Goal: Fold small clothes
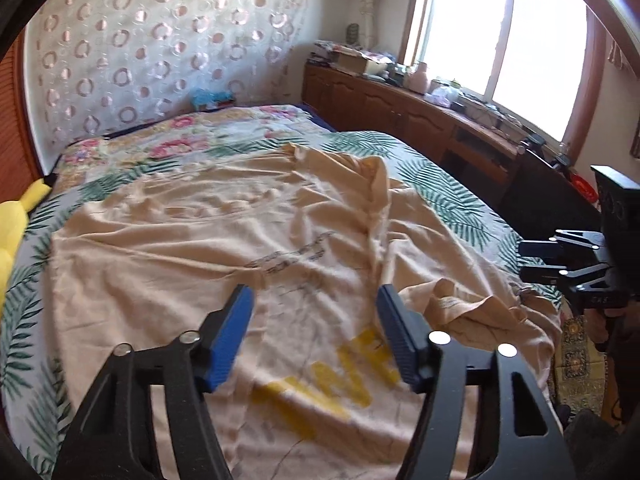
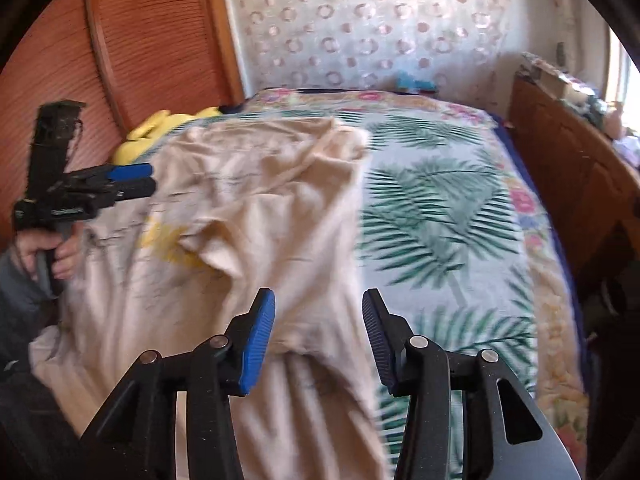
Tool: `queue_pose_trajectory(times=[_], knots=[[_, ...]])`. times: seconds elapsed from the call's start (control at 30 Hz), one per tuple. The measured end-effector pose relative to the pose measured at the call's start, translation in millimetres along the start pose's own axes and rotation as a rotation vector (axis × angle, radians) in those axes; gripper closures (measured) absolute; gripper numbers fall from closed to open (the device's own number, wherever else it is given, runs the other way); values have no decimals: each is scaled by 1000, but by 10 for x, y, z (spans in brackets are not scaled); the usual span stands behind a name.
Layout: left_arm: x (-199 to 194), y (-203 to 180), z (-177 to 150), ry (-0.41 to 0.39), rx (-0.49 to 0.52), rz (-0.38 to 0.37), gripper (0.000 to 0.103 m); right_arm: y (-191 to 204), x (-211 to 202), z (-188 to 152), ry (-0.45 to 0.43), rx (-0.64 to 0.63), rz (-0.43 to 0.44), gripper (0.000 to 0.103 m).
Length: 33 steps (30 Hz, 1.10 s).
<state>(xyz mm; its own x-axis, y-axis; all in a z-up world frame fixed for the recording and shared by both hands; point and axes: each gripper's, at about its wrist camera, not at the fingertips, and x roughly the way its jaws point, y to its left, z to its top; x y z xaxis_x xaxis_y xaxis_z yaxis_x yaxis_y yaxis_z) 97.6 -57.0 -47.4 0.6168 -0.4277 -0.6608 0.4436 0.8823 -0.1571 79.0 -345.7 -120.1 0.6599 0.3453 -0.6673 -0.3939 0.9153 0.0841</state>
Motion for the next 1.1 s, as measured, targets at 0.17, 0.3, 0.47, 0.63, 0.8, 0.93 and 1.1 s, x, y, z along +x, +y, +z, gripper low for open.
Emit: queue_pose_trajectory(times=[0.17, 0.3, 0.47, 0.63, 0.8, 0.93, 1.1], knots=[[267, -135, 165, 65, 13, -70, 61, -146, 147, -153, 34, 32, -86, 56], [478, -256, 276, 115, 30, -103, 67, -147, 184, -254, 20, 35, -101, 56], [758, -350, 326, 183, 53, -109, 74, -146, 174, -287, -11, 40, -96, 55], [871, -427, 325, 214, 88, -143, 92, -198, 186, -324, -26, 37, -78, 55], [762, -323, 461, 179, 82, -135, 100, -199, 190, -358, -37, 29, -77, 55], [605, -192, 635, 126, 57, -100, 100, -200, 194, -362, -41, 31, -80, 55], [455, -28, 697, 102, 38, -25, 94, -199, 211, -334, -25, 20, -82, 55]])
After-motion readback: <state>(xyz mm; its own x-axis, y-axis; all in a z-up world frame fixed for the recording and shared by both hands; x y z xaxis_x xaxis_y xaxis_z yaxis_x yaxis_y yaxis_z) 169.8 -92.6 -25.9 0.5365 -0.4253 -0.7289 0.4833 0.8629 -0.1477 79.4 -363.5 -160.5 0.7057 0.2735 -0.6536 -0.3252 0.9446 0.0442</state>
